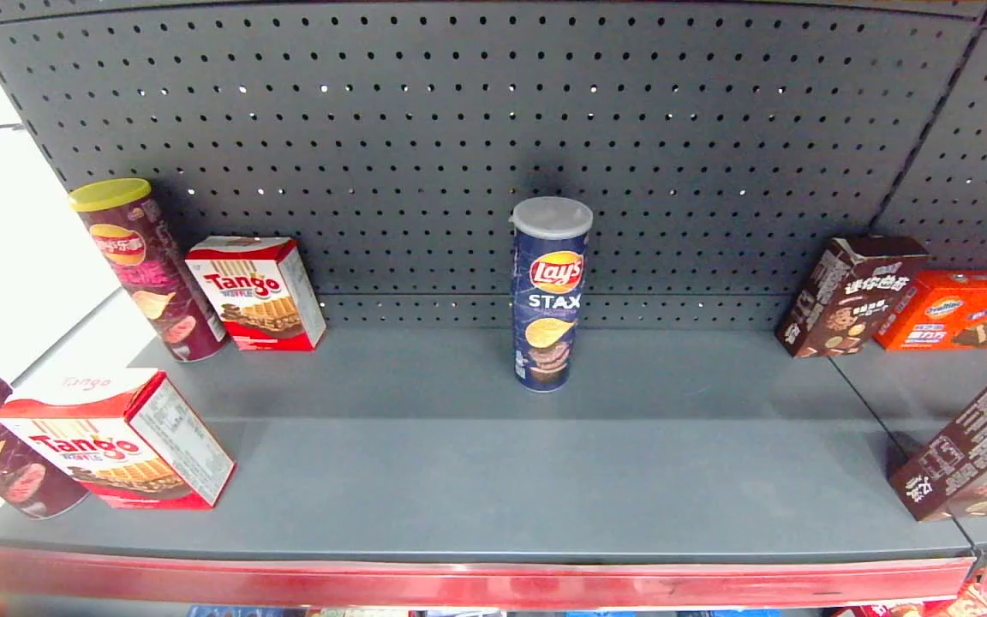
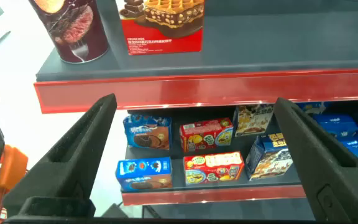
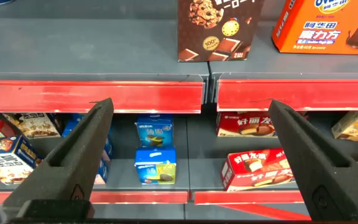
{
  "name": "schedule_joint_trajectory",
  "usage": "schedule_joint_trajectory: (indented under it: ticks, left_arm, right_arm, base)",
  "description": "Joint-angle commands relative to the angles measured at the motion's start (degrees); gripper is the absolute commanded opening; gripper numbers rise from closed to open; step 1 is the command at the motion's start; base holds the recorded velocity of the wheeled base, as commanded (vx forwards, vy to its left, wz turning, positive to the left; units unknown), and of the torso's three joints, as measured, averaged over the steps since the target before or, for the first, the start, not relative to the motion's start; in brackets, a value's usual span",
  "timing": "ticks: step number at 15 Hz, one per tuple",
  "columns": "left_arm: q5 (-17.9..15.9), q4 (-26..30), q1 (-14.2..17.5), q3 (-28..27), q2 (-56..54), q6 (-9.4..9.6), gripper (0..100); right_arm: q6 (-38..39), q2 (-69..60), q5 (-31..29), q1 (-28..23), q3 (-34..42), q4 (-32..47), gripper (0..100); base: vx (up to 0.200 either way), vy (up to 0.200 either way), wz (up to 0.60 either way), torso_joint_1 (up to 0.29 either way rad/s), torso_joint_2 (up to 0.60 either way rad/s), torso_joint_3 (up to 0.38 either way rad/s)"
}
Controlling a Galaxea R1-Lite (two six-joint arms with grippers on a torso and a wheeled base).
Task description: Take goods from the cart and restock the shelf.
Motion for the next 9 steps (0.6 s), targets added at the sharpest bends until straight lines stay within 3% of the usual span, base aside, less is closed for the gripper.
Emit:
schedule_joint_trajectory:
  ticks: [1, 9]
  left_arm:
    - [0.0, 0.0, 0.0, 0.0, 0.1, -0.01, 100]
    - [0.0, 0.0, 0.0, 0.0, 0.1, -0.01, 100]
  right_arm:
    - [0.0, 0.1, 0.0, 0.0, 0.0, 0.0, 100]
    - [0.1, 0.1, -0.2, 0.0, 0.0, 0.1, 100]
  base:
    - [0.000, 0.000, 0.00, 0.000, 0.00, 0.000]
    - [0.000, 0.000, 0.60, 0.004, 0.00, 0.001]
